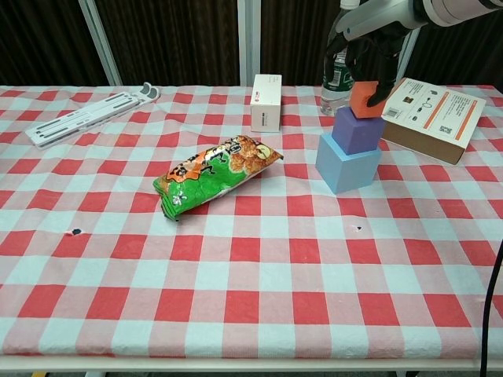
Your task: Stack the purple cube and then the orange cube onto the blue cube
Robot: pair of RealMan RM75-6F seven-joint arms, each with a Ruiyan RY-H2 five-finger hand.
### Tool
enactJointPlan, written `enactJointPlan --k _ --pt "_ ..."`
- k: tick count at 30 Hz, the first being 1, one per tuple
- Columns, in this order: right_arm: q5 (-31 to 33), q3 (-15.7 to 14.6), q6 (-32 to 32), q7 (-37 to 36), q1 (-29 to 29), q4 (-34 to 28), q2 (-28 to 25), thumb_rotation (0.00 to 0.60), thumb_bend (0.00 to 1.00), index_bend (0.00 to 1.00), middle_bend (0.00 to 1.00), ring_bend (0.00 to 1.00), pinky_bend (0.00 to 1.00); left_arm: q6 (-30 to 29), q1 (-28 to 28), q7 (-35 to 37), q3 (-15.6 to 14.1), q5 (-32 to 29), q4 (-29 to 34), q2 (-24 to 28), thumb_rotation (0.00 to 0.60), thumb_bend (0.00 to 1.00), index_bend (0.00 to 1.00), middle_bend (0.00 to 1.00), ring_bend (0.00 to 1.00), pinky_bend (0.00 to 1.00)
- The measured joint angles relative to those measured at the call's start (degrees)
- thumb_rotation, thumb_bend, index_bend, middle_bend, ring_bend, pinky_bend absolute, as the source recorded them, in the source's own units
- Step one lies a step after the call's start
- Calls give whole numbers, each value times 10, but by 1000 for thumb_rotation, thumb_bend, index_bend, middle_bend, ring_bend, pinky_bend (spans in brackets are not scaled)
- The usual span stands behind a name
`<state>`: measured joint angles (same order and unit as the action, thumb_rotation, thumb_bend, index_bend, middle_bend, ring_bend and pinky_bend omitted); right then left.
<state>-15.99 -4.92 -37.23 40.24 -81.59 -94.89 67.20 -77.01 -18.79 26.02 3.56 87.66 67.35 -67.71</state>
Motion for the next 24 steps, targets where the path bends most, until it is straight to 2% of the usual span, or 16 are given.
enactJointPlan --k 9,13,18,21,24 --pt "8 -18 -4 -6 -12 5 13 600 150 239 480 221 138 -1 1 2 0 -1 -3 0 600 86 215 172 169 348" --pt "10 -23 -8 -9 -16 10 17 600 149 212 392 174 134 -2 2 4 0 -1 -5 0 600 86 215 172 169 348" --pt "9 -23 -10 -18 -17 12 19 600 135 81 235 68 109 -3 2 5 0 -2 -5 -1 600 85 216 172 169 348" --pt "5 -21 -9 -26 -17 10 16 600 123 23 171 24 95 -4 2 6 1 -2 -5 0 600 86 215 172 169 348" --pt "1 -20 -6 -31 -17 3 9 600 109 3 147 7 85 -4 2 7 1 -1 -4 1 600 85 215 172 169 348"
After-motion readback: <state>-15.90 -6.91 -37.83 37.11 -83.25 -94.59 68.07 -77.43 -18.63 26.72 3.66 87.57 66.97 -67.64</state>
